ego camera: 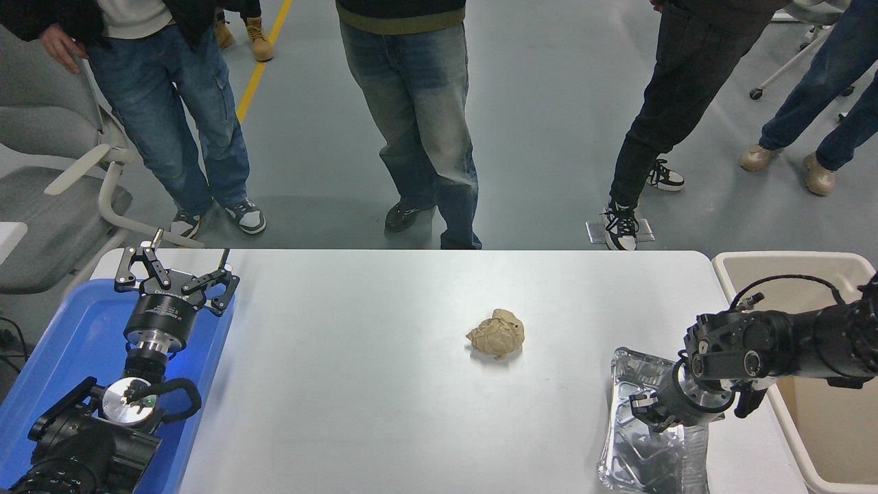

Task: Pick up foil plate and place in dustbin

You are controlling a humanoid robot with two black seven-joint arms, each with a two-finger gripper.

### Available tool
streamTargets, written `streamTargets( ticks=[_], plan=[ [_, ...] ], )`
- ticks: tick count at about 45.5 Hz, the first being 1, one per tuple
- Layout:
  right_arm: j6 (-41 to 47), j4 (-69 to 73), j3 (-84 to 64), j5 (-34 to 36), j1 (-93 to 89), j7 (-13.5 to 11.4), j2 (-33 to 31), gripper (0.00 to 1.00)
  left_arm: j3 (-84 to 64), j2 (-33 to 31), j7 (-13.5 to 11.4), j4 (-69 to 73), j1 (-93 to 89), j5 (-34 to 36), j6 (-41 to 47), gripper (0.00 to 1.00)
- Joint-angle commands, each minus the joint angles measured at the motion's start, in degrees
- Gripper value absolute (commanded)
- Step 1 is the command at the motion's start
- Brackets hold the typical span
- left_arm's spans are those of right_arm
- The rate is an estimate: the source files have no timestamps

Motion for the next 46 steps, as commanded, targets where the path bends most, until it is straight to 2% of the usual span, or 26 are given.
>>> streamTargets(
  ticks=[1,14,24,26,27,28,29,40,46],
  plan=[
    [-0.1,-0.3,0.1,-0.1,-0.4,0.0,0.2,0.00,-0.1,-0.1,-0.1,0.0,0.0,0.0,0.0,0.99],
    [0.7,1.1,-0.4,0.2,2.7,0.1,-1.1,0.00,0.3,0.1,-0.1,0.0,0.0,0.0,0.0,0.99],
    [5.1,9.7,-1.8,0.6,14.2,0.2,-8.8,0.02,0.4,0.2,-0.1,0.0,0.0,0.0,0.0,0.99],
    [5.4,11.6,-2.8,1.0,17.0,0.2,-10.3,0.36,0.4,0.2,-0.1,0.0,0.0,0.0,0.0,0.99],
    [5.8,12.7,-3.4,1.1,18.5,0.2,-10.9,0.61,0.4,0.2,-0.1,0.0,0.0,0.0,0.0,0.99],
    [5.9,13.7,-4.1,1.2,20.1,0.2,-11.6,0.90,0.4,0.2,-0.1,0.0,0.0,0.0,0.0,0.99],
    [5.9,14.7,-4.8,1.4,21.7,0.3,-12.3,1.00,0.4,0.2,-0.1,0.0,0.0,0.0,0.0,0.99],
    [13.7,25.3,-13.3,2.4,42.2,0.3,-18.3,1.00,0.5,0.3,-0.1,0.0,0.0,0.0,0.0,0.99],
    [17.4,30.1,-16.5,2.7,52.7,0.3,-18.5,1.00,0.5,0.3,-0.1,0.0,0.0,0.0,0.0,0.99]
  ],
)
